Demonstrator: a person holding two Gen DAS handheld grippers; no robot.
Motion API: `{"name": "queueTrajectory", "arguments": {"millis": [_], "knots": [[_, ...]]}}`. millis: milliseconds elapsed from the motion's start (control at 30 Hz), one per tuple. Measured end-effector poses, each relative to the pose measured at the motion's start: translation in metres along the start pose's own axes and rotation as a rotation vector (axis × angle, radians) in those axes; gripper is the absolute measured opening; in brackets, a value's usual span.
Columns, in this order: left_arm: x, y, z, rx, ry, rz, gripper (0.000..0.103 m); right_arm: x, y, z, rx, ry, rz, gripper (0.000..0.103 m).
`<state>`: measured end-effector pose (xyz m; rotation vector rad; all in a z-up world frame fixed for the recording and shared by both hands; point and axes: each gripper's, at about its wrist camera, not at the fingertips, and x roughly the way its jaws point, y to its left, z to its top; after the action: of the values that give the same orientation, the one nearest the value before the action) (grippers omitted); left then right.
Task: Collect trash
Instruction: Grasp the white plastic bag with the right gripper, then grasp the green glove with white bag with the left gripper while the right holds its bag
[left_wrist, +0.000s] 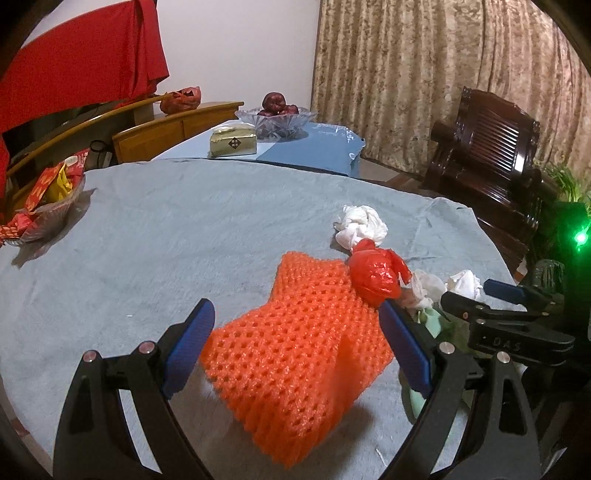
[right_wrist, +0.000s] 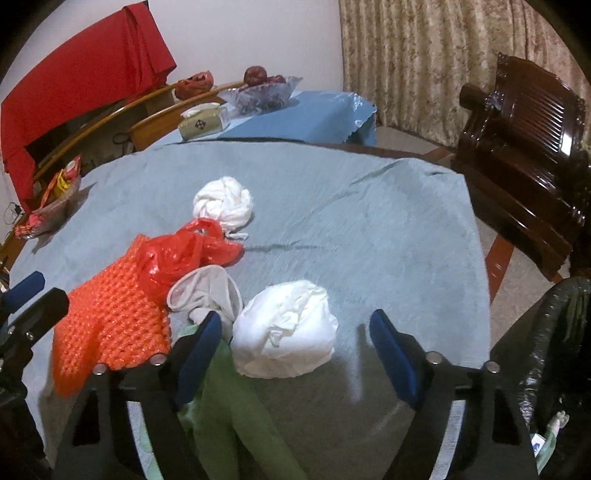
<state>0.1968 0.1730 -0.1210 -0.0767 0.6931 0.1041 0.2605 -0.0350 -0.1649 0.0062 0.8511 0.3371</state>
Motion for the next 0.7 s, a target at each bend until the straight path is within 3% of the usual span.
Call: {"name": "queueTrajectory", "arguments": {"millis": [133,233,700], "knots": [[0.002,-0.003,0.0,0.004,0.005,-0.005,0.088,0.006,0.0,-0.002,0.003,0.032,0.044,0.055],[0.003,-0.006,0.0,0.007,0.007,-0.008,0.088,0.003,-0.003,-0.003,0.014,0.026,0.064,0.047],[0.001,-0.051,-0.003,0.053,0.014,-0.073,0.086,-0.053,-0.033,-0.002,0.058,-0.084,0.026,0.045]]}}
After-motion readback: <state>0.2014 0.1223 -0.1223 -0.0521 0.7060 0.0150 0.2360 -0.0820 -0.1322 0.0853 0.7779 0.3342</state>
